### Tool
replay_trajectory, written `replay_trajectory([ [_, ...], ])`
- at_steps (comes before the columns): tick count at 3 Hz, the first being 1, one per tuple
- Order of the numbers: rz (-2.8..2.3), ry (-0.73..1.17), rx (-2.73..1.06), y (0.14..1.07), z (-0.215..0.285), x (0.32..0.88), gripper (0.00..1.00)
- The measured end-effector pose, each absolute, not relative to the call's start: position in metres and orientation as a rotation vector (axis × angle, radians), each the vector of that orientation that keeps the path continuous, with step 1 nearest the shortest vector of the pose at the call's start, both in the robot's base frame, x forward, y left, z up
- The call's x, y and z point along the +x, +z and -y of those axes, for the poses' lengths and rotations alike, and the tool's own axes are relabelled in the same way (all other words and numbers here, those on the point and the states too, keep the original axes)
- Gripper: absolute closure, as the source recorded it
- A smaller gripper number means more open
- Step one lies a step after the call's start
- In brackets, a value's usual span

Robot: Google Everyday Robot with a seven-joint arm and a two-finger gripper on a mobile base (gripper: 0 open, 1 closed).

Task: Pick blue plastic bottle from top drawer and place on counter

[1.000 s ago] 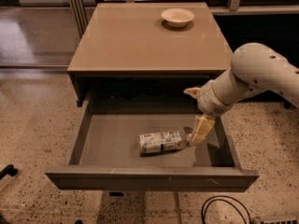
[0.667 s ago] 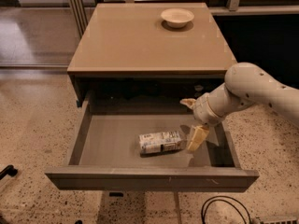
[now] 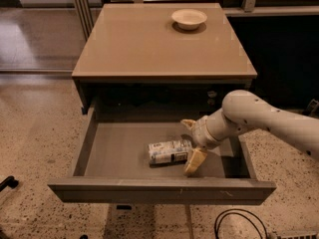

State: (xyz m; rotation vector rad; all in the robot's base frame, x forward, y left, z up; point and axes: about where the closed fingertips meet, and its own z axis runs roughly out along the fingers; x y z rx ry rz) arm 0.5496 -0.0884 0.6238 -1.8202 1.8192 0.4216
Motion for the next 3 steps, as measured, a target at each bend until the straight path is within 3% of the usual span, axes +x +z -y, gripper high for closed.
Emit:
replay_trajectory([
  [1,-1.856,0.446,-1.806,0.606,0.076,0.548,0.18],
  [3,-1.91,0.449,-1.735,0.619,0.086,0.555,0.65],
])
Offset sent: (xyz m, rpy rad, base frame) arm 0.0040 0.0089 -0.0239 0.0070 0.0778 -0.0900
